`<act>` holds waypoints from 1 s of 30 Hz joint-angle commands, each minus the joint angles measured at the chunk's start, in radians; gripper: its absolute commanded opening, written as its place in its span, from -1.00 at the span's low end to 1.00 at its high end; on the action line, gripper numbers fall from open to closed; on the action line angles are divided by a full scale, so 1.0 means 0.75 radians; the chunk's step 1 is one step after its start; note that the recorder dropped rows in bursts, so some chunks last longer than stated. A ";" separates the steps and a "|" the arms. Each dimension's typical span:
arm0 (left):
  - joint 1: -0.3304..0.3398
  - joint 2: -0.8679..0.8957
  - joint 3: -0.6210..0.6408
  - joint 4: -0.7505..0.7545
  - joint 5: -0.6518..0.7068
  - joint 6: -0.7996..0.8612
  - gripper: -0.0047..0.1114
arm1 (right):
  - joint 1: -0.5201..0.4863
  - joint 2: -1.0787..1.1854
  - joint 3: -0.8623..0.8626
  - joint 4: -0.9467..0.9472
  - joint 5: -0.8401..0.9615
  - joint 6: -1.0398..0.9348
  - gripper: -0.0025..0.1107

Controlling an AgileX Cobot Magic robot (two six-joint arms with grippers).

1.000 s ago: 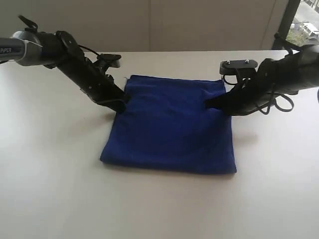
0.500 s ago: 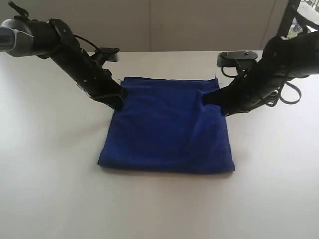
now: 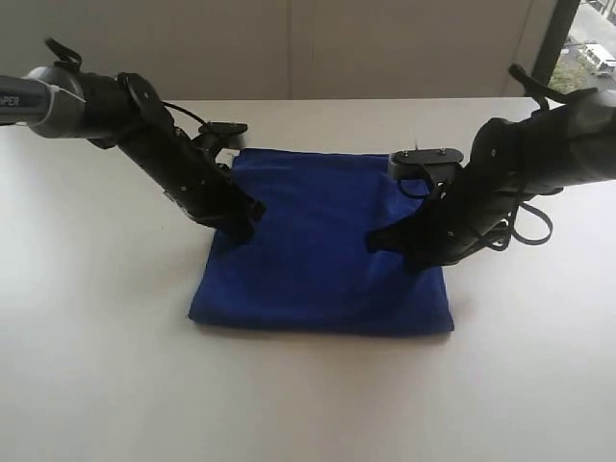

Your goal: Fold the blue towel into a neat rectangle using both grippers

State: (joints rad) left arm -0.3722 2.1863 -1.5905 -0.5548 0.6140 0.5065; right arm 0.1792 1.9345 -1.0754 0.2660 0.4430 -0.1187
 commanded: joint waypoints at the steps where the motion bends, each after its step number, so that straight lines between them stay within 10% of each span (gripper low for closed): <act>1: -0.007 0.004 0.043 0.003 -0.021 0.012 -0.92 | -0.001 0.016 0.018 -0.022 0.034 -0.011 -0.96; 30: -0.007 0.004 0.043 0.014 -0.021 0.015 -0.92 | -0.001 -0.079 -0.001 -0.193 -0.020 0.165 -0.96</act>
State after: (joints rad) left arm -0.3722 2.1823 -1.5758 -0.5598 0.5964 0.5126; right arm 0.1792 1.9142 -1.0754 0.1439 0.4760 0.0000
